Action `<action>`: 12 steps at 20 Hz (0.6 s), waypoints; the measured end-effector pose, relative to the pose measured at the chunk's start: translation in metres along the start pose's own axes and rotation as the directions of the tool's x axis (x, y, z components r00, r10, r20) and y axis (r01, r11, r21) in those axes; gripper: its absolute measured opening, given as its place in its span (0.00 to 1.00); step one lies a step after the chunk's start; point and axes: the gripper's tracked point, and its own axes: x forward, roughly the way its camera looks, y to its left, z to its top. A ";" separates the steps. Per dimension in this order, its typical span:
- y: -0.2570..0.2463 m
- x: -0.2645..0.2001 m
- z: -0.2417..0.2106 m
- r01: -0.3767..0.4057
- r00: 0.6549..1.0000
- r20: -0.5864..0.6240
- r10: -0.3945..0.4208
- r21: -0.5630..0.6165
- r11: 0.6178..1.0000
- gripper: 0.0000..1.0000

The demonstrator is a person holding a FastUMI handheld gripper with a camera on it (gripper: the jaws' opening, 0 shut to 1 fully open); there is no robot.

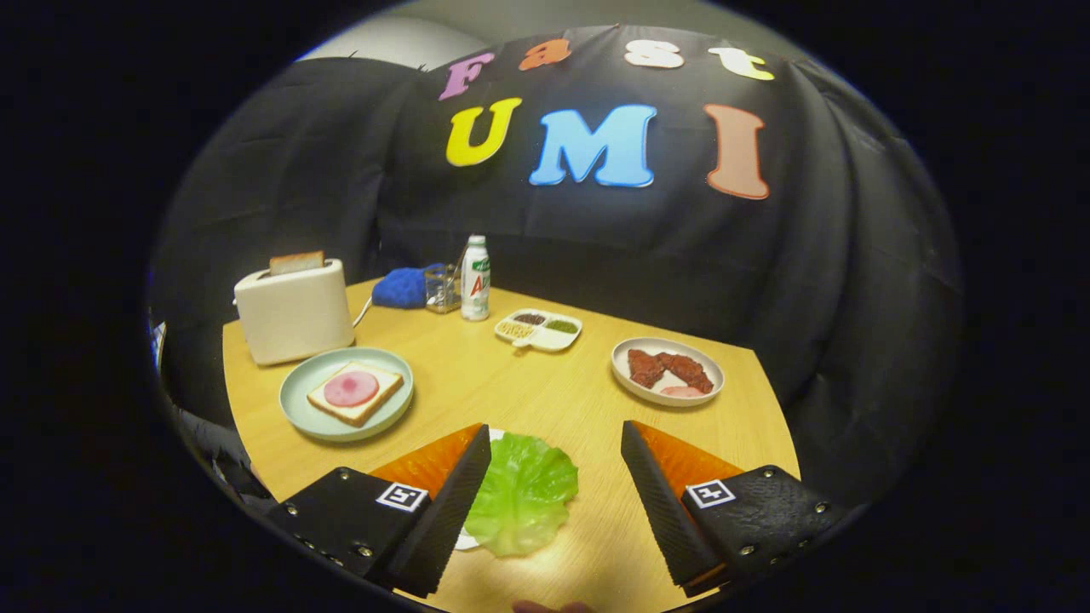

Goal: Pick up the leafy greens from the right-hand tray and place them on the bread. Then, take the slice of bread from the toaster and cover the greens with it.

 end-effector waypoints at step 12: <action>0.025 0.034 -0.066 -0.201 0.871 -0.484 0.086 -0.190 0.961 0.91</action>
